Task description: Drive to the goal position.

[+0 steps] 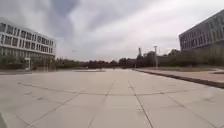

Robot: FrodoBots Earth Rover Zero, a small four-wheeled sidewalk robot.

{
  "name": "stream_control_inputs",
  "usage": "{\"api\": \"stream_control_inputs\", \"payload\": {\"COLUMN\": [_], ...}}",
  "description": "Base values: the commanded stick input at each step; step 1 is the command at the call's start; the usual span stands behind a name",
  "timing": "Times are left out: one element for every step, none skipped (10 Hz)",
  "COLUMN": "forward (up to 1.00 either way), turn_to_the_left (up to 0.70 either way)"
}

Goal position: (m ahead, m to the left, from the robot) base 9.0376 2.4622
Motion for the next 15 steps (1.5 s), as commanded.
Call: {"api": "stream_control_inputs", "payload": {"forward": [0.5,0.5,0.5,0.5,0.5,0.5,0.5,0.5,0.5,0.5,0.5,0.5,0.5,0.5,0.5], "turn_to_the_left": [0.0,0.0,0.0,0.0,0.0,0.0,0.0,0.0,0.0,0.0,0.0,0.0,0.0,0.0,0.0]}}
